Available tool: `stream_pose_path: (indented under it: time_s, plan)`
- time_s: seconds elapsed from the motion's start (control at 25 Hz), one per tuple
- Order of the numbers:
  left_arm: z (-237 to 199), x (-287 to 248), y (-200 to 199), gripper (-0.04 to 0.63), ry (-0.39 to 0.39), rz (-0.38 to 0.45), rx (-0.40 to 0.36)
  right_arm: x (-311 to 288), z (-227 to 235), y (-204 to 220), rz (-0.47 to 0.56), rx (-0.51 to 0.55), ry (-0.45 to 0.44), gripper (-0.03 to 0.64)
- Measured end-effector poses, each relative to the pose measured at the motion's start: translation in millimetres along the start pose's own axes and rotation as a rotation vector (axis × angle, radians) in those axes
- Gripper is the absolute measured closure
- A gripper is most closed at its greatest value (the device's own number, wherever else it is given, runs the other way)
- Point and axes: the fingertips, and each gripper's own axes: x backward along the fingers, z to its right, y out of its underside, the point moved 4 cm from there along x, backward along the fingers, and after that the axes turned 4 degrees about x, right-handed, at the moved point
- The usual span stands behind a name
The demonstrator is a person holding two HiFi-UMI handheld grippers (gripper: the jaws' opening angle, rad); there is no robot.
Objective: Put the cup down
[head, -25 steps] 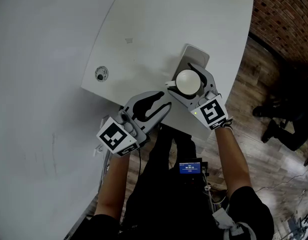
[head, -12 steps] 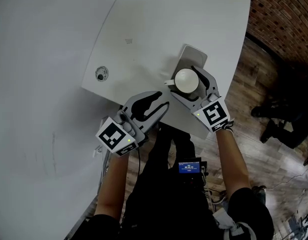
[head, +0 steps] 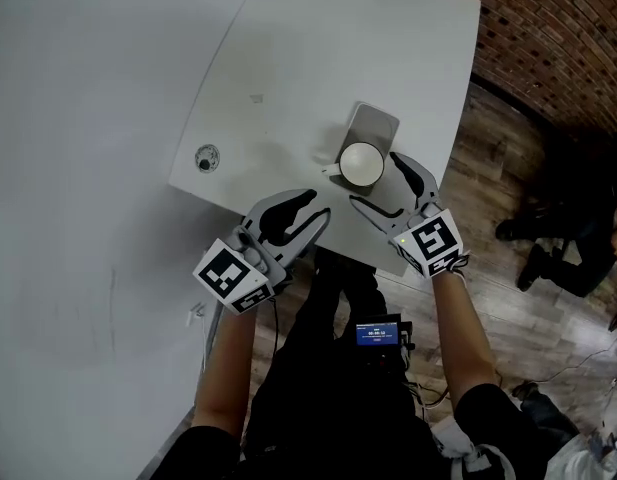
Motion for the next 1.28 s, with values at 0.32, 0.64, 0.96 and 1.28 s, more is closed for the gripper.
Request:
stream_pose_path:
  time_s: [0.32, 0.64, 0.96, 1.28]
  plan:
    - [17.6, 3.3, -11.0, 0.477, 0.02, 0.003, -0.024, 30.0, -5.0, -10.2, 0.012, -0.108, 0.039, 0.193]
    - [40.4, 14.6, -20.6, 0.477, 0.025, 0.008, -0.044, 66.9, -18.0, -30.9, 0.053, -0.209, 0.052, 0.214]
    - [52.8, 18.9, -26.2, 0.477, 0.043, 0.026, -0.069, 103.9, -22.5, -44.4, 0.096, -0.244, 0.12, 0.285]
    - [64.4, 31.9, -35.0, 0.477, 0.025, 0.039, -0.097, 138.6, -34.3, -63.5, 0.145, -0.252, 0.149, 0.377]
